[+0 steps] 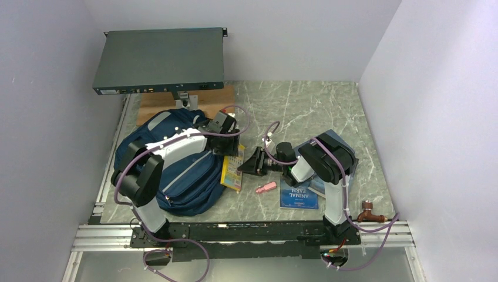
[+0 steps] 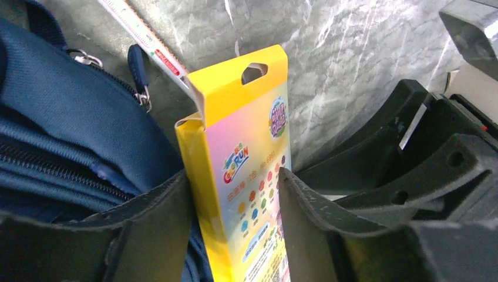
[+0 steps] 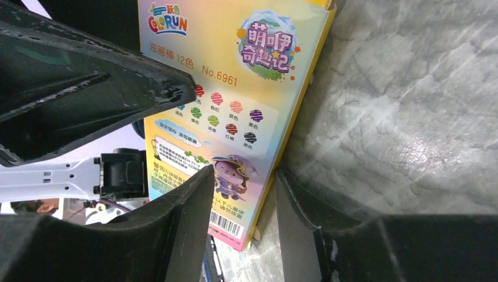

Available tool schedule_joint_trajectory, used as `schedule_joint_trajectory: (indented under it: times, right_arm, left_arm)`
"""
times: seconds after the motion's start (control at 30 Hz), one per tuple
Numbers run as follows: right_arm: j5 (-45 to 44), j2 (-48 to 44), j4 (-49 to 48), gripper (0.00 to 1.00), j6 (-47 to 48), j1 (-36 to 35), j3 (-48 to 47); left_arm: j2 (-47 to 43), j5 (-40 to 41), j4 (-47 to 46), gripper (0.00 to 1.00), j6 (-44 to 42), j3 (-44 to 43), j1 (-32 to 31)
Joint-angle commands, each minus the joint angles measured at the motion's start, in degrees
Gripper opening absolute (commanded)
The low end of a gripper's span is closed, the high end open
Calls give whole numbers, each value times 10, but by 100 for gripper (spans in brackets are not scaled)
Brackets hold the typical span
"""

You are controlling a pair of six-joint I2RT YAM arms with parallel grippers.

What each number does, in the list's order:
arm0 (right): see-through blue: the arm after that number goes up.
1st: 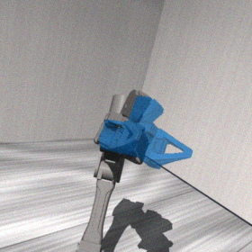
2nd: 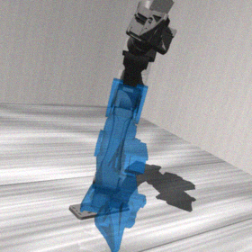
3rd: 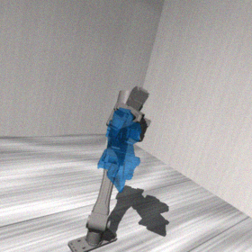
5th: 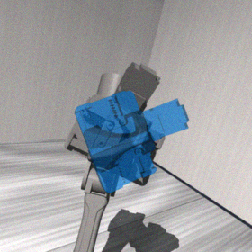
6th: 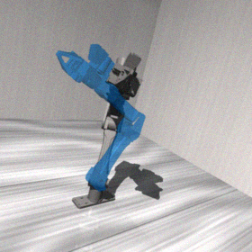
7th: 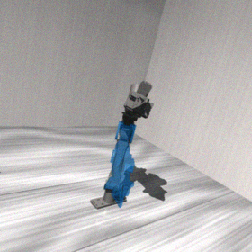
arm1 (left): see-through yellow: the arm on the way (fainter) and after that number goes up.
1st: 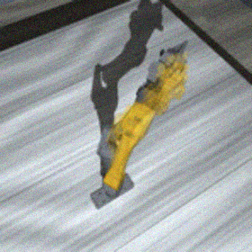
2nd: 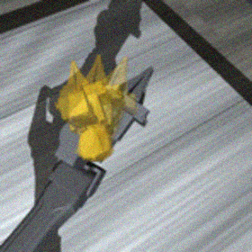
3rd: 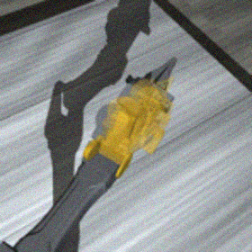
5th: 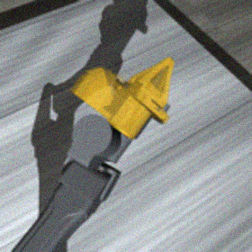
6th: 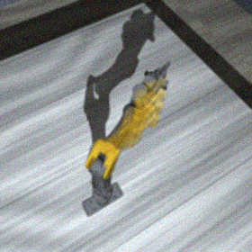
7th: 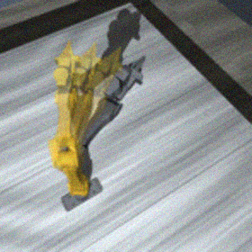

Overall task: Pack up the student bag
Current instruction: Pick up the stationery from the center of the board.

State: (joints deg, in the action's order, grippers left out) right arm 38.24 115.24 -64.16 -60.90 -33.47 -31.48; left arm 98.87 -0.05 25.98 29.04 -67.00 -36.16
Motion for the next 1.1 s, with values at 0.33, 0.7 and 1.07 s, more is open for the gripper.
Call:
schedule_joint_trajectory:
  times: [0.33,0.7,1.07]
  right_arm:
    - [28,12,-140,59,-11,-3,29]
    - [37,19,-168,59,-18,-2,38]
    - [59,22,-196,59,-7,-1,42]
  left_arm:
    - [-83,-68,-64,49,28,39,1]
    - [-65,-95,-81,46,29,57,1]
    - [-79,-142,-113,43,26,87,0]
